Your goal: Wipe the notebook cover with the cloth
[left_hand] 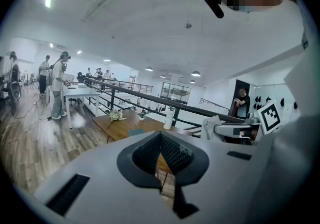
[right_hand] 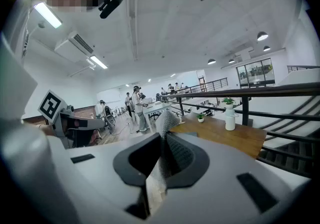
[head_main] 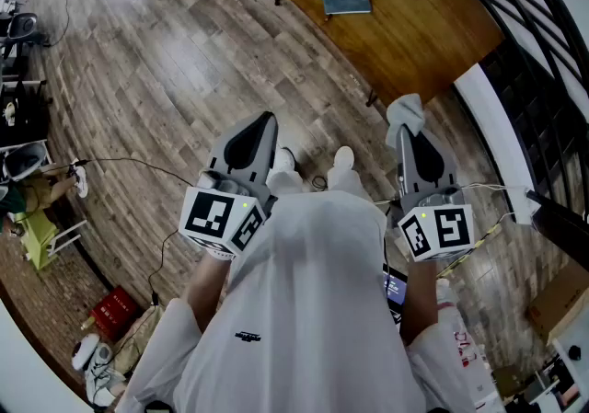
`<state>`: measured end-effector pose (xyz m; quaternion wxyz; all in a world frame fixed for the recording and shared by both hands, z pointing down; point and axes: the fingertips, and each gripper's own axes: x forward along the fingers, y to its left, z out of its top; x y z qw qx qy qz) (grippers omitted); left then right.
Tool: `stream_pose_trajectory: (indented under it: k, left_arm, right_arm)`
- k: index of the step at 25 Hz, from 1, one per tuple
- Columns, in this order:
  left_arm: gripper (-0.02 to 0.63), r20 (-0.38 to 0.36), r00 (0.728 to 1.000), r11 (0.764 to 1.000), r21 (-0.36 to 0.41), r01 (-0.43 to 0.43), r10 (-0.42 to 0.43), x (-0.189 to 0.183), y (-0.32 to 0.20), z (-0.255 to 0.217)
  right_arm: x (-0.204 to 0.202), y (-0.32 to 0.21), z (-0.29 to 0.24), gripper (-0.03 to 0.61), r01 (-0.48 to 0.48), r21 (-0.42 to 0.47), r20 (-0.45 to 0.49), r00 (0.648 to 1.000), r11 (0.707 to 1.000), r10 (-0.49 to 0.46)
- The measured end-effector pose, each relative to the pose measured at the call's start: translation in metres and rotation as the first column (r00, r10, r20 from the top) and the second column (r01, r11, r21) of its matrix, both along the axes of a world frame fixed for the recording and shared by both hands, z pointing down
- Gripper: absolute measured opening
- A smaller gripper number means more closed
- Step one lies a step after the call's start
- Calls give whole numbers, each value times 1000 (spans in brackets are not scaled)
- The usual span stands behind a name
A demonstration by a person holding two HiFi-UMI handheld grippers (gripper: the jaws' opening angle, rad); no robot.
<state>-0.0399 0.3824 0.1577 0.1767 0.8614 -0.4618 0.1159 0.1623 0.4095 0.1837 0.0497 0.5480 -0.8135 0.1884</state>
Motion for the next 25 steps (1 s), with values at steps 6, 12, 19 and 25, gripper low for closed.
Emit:
stream_pose_trajectory:
  k: [6, 12, 19, 25]
  left_arm:
    - [20, 4, 1000, 1000, 5, 29, -29, 28, 4, 3]
    - [18, 2, 997, 997, 7, 79, -79, 49, 10, 9]
    - [19, 4, 996, 996, 0, 84, -84, 51, -7, 5]
    - [20, -22, 998, 998, -20, 66, -66, 43, -59, 15]
  right_arm:
    - [23, 0, -3, 20, 39, 40, 5, 999, 998, -40]
    - [45, -7, 7, 20, 97, 50, 16, 995, 994, -98]
    - [50, -22, 4, 21, 102, 52, 28, 994, 993, -104]
    - [29, -77, 3, 21, 86, 36, 19, 996, 996, -87]
